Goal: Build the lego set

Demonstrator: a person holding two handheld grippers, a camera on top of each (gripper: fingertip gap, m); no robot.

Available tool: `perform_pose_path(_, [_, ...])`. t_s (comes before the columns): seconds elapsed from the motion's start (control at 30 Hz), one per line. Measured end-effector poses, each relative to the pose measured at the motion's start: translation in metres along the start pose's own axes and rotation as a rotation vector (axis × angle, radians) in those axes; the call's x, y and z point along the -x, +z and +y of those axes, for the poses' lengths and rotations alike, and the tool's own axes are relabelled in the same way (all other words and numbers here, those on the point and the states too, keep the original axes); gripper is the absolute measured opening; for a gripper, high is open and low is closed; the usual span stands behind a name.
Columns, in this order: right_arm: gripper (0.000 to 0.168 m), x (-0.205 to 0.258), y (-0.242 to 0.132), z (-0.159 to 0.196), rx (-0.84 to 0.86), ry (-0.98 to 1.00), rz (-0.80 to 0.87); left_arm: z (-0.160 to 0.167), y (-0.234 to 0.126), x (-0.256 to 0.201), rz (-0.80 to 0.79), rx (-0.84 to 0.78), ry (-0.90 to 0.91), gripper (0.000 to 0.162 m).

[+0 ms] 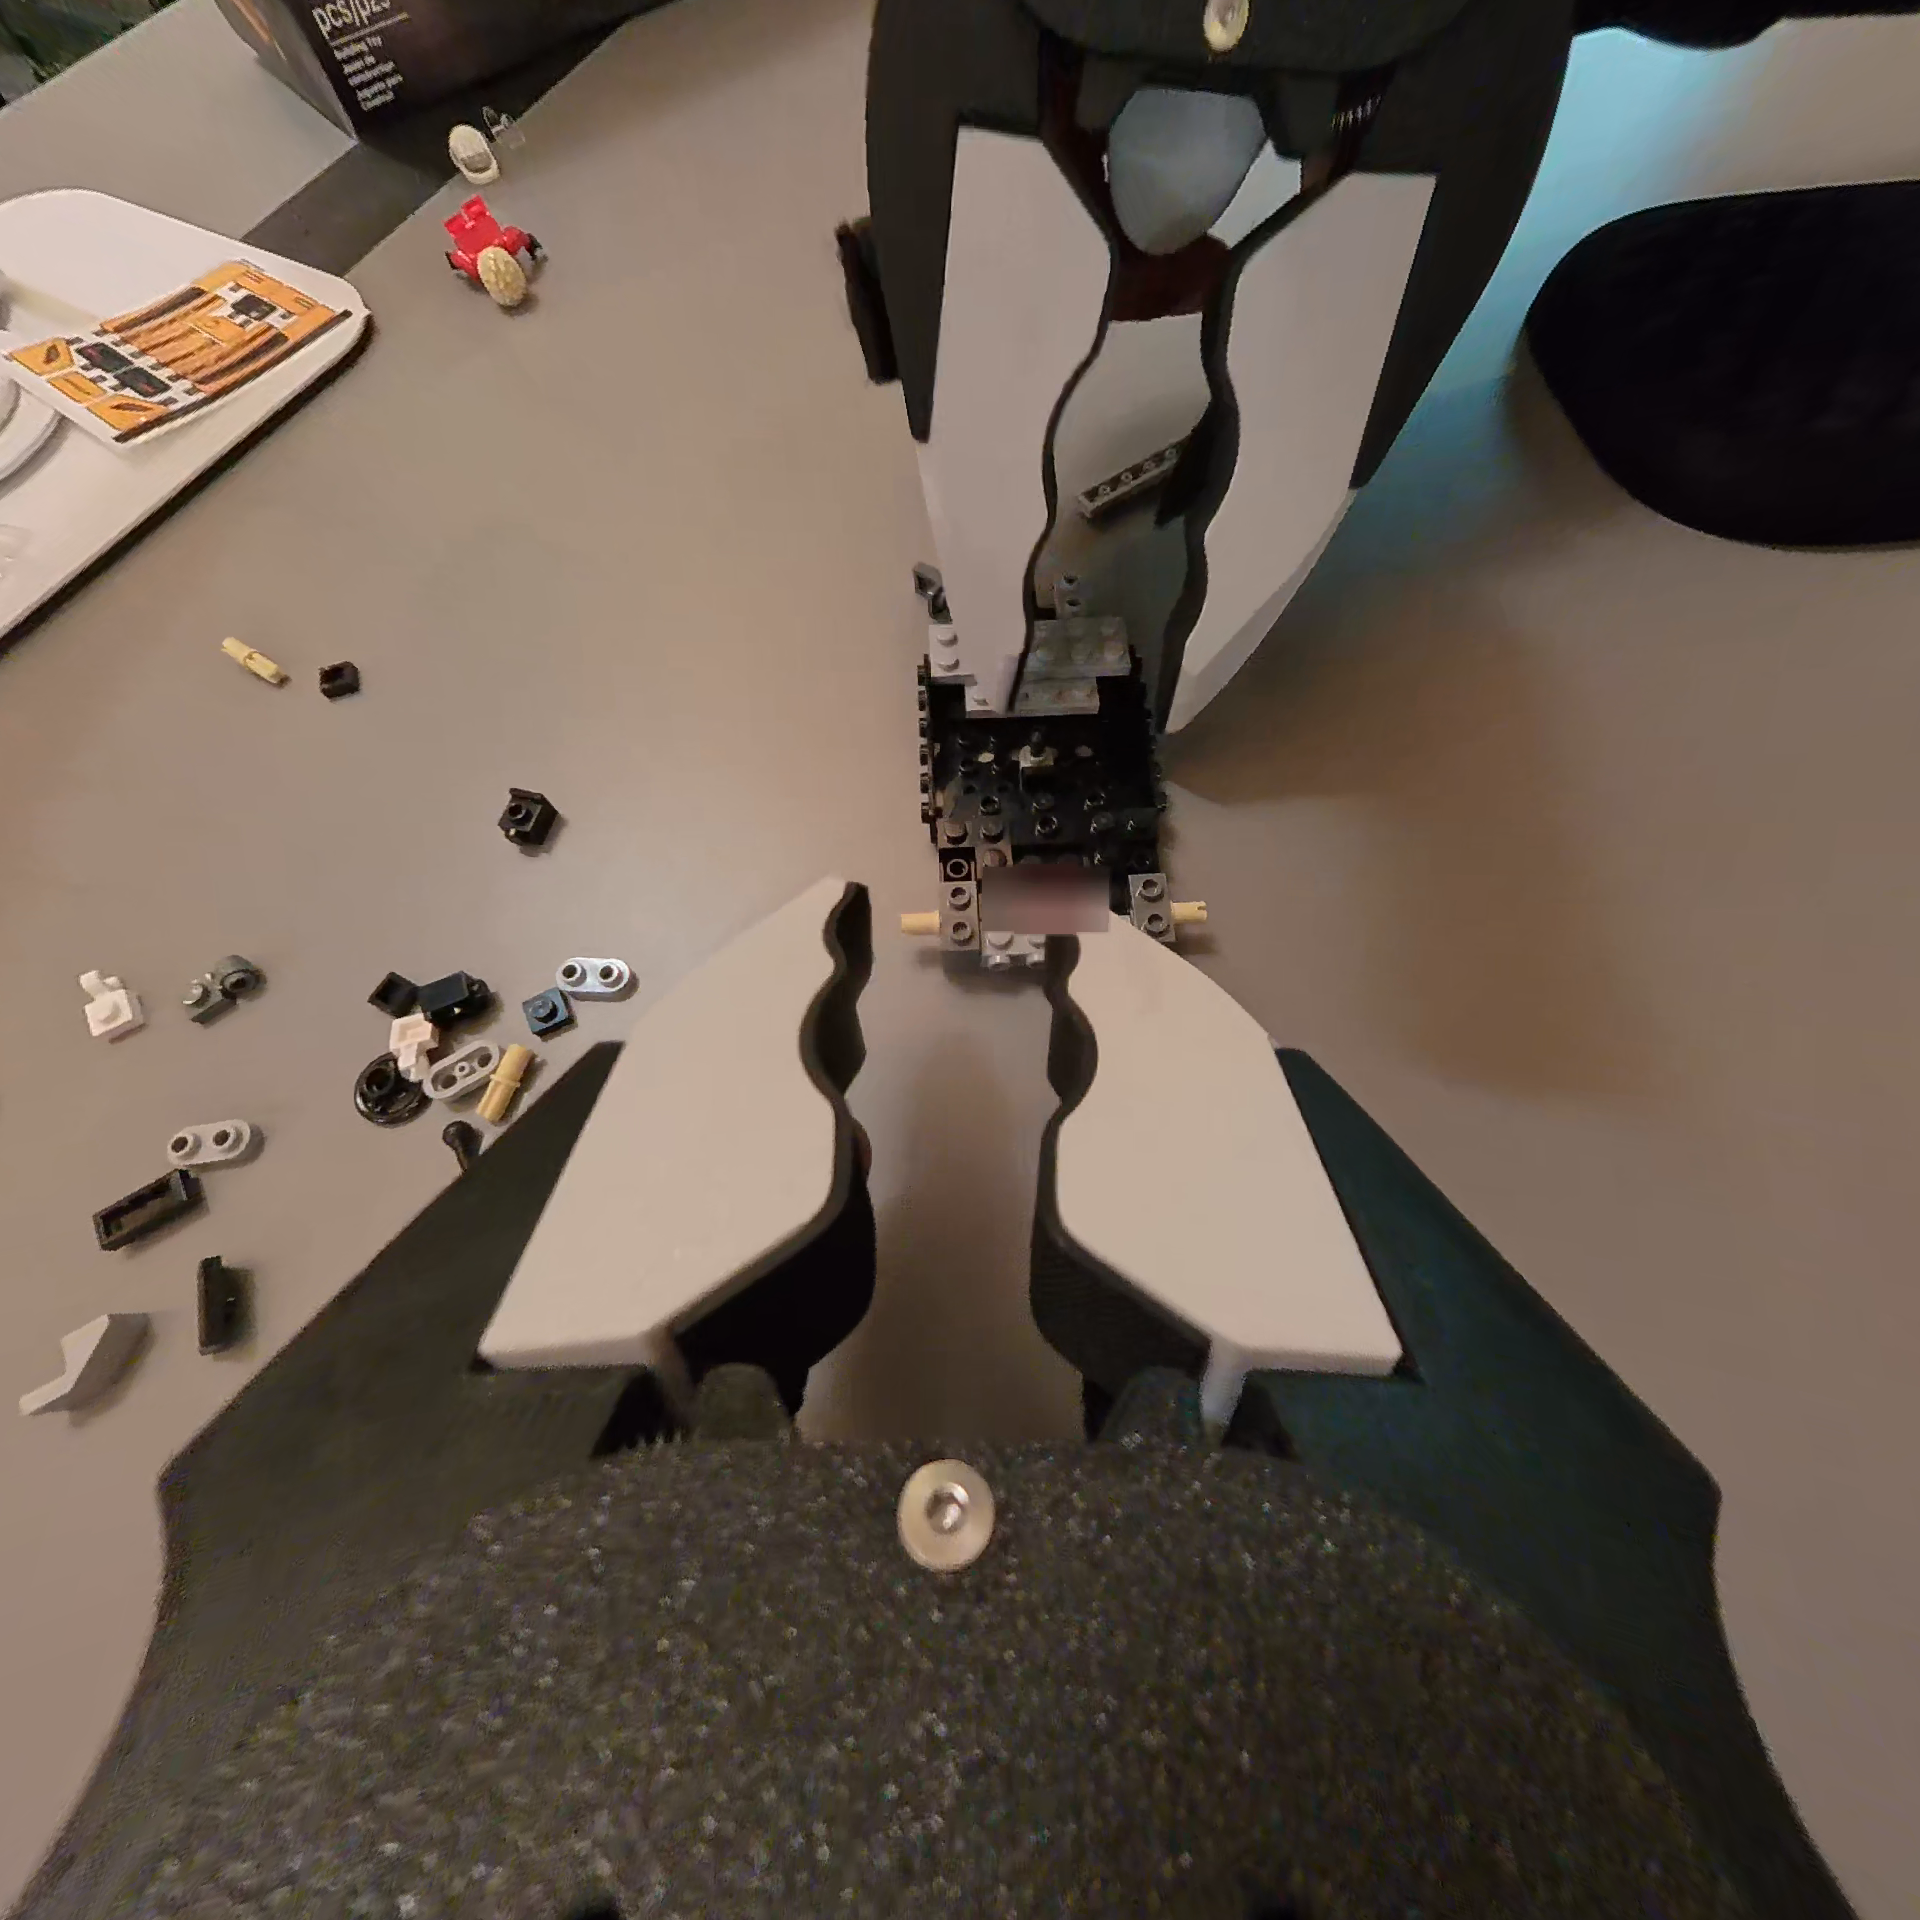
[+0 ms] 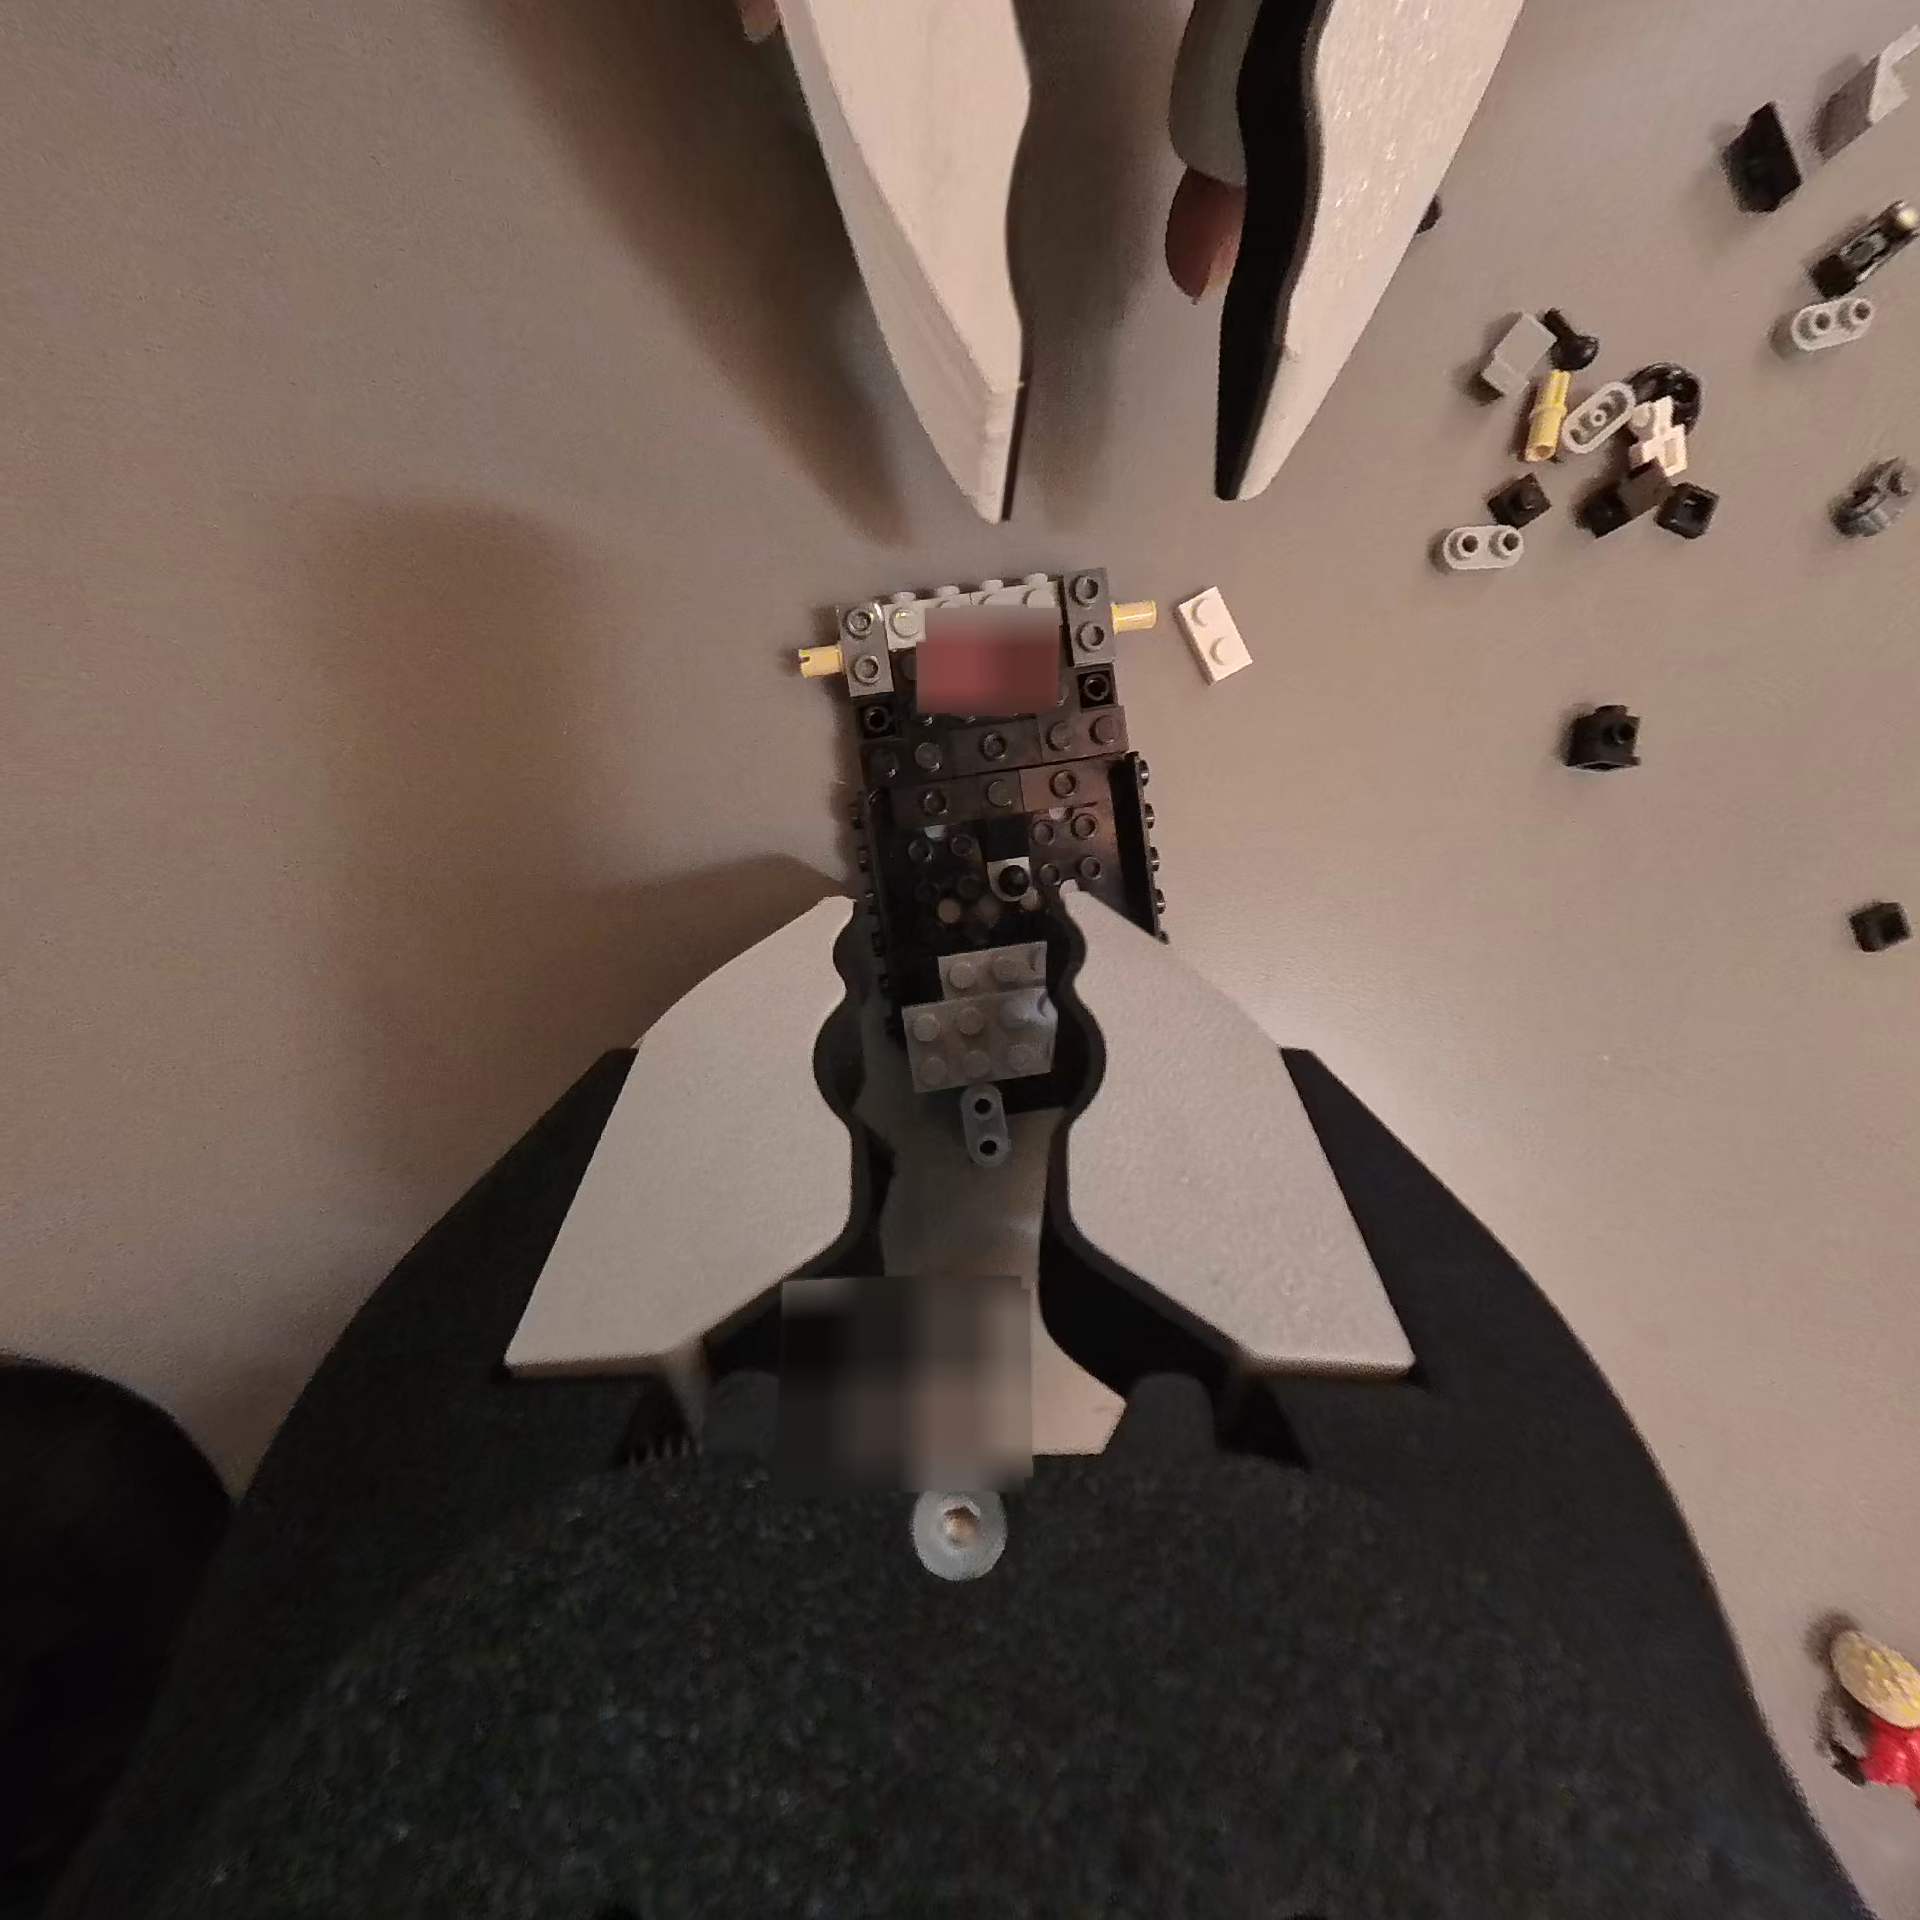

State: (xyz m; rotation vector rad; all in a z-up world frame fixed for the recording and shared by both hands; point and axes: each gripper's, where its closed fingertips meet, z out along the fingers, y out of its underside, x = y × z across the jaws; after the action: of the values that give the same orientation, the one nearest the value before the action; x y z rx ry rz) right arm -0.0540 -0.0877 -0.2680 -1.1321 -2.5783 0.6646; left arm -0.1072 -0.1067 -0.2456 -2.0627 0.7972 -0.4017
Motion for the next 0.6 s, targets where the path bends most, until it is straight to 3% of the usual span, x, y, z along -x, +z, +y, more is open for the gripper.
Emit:
perform_pose_path(0.2, [0.05,-0.013,-0.015,-0.006,-0.072,0.016,0.028,0.004,0.002,-0.001,0.008,0.02,-0.017,0.041])
perform_pose_path(0.37, [0.068,-0.006,-0.006,-0.003,-0.023,-0.015,-0.045,0.013,0.005,-0.005,0.027,0.078,0.001,0.049])
perform_pose_path(0.5, [0.07,-0.006,0.002,-0.003,0.012,-0.031,-0.071,0.015,0.005,-0.009,0.044,0.089,0.007,0.052])
perform_pose_path(0.6, [0.062,-0.007,0.007,0.001,0.052,-0.056,-0.09,0.016,0.006,-0.012,0.052,0.1,0.016,0.053])
